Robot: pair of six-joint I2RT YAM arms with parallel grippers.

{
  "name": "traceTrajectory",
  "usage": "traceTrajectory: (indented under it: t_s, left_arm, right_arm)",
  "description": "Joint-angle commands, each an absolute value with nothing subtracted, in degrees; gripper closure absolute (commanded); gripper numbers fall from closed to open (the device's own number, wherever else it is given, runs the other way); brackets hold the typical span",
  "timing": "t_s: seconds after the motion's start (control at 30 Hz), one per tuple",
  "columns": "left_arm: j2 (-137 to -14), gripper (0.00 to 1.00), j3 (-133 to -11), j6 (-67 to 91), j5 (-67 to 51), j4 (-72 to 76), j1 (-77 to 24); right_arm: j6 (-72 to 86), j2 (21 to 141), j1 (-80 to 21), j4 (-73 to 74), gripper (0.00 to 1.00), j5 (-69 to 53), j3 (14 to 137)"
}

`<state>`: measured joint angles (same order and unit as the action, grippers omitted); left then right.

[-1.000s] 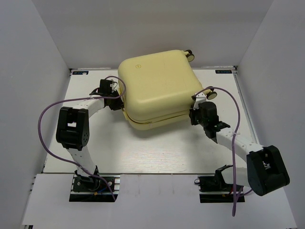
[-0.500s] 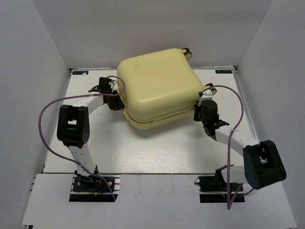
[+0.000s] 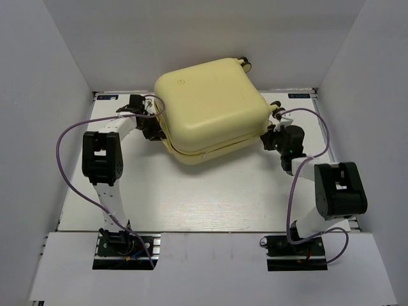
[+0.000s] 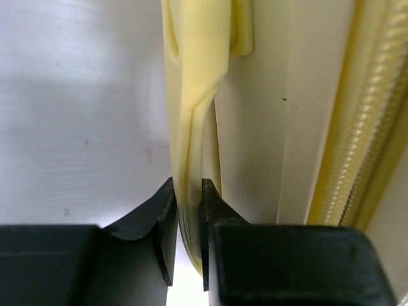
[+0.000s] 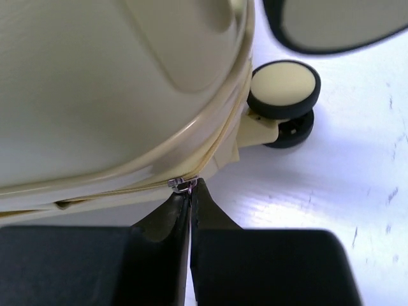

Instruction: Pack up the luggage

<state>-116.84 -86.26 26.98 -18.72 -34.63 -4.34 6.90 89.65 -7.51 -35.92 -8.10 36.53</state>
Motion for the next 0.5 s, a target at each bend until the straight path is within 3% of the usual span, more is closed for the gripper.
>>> traceTrajectory:
  t_s: [0.0, 0.33, 0.47]
  left_arm:
    - [-121.20, 1.00, -88.14, 20.74, -7.65, -40.77, 2.02]
    - [-126.47, 1.00, -98.76, 20.39, -5.27, -45.25, 5.89]
    - [-128.58, 1.00, -102.48, 20.04, -4.57, -46.75, 6.33]
  right_arm:
    - [6.07, 93.85, -0.80, -43.24, 1.00, -7.28, 41.66]
    - [8.52, 101.76, 4.74, -47.81, 1.00, -8.70, 48.07]
    - [10.89, 106.07, 7.20, -48.52, 1.00, -15.00, 54.20]
